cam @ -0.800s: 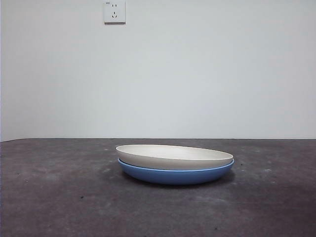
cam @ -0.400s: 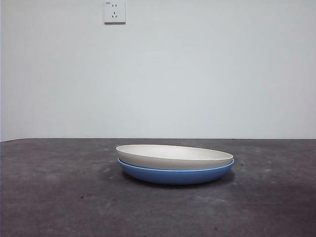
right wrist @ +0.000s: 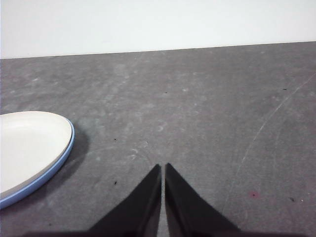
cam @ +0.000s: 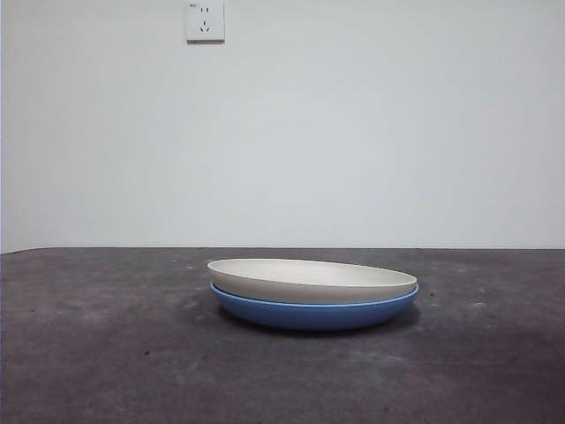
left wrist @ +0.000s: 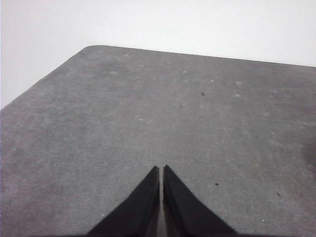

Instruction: Pick up the white plate, put it on the blue plate, put it on desk

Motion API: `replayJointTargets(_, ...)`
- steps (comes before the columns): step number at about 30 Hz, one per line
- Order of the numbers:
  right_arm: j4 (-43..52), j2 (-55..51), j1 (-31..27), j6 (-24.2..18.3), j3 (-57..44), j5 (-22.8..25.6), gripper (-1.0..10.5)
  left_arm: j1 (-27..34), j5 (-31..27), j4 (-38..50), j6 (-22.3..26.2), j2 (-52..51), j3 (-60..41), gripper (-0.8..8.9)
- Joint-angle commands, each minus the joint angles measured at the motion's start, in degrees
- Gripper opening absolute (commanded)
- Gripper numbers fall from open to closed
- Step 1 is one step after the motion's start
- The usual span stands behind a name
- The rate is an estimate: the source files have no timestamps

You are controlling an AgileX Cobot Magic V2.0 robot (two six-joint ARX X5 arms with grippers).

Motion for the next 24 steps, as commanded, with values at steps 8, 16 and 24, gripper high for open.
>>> replayJointTargets(8,0.5,-0.2,0.0,0.8,-0.5,0.0,0.1,0.1,0.0,-0.4,-0.4,-0.1,-1.2,0.13)
replayJointTargets(16,0.5,-0.2,0.3,0.8,-0.5,0.0,0.1,0.1,0.0,-0.4,-0.4,-0.1,-1.2,0.13)
replayJointTargets(24,0.5,-0.2,1.6,0.8,-0.5,0.0,0.1,0.1,0.0,-0.4,-0.4,-0.1,-1.2,0.13)
